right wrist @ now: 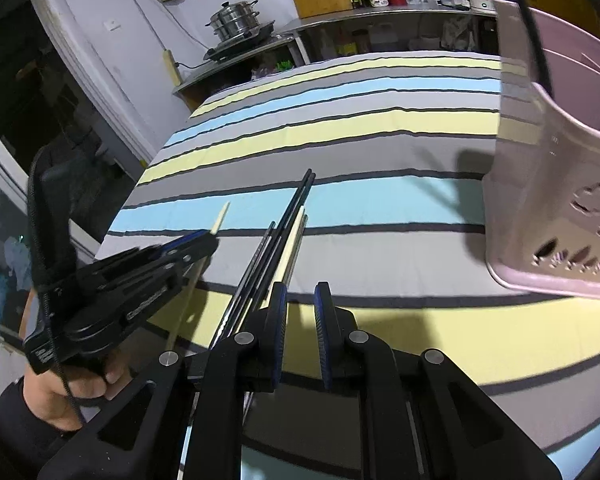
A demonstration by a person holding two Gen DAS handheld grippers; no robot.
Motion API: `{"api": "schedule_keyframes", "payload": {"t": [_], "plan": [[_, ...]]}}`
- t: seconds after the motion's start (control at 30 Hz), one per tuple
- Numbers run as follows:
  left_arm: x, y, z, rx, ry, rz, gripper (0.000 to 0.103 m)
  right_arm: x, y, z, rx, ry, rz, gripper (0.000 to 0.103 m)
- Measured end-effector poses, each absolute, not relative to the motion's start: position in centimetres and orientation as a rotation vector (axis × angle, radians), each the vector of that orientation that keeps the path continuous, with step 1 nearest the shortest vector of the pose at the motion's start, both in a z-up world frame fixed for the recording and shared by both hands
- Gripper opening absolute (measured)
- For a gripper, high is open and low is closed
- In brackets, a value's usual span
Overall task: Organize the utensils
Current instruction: 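Move both open tools back toward the remaining wooden and black chopsticks, then close the left tool on a wooden chopstick while the right tool grasps a thin dark chopstick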
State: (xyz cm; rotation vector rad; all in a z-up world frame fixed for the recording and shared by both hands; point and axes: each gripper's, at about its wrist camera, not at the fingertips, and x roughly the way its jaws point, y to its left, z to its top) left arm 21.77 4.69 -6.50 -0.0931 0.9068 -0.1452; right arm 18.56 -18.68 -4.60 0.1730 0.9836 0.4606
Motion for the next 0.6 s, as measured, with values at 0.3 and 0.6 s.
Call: {"api": "schedule_keyframes", "payload": {"t": [0.3, 0.6], "plan": [[21.2, 6.9, -6.5, -0.148, 0.916, -0.132, 0.008, 22.2, -17.4, -5.6, 0.162, 1.011, 0.437, 0.014], [21.1, 6.8, -6.7, -0.146, 0.901, -0.131, 0.008, 23.5, -15.5, -6.0, 0.052, 1.010, 0.400, 0.014]]}}
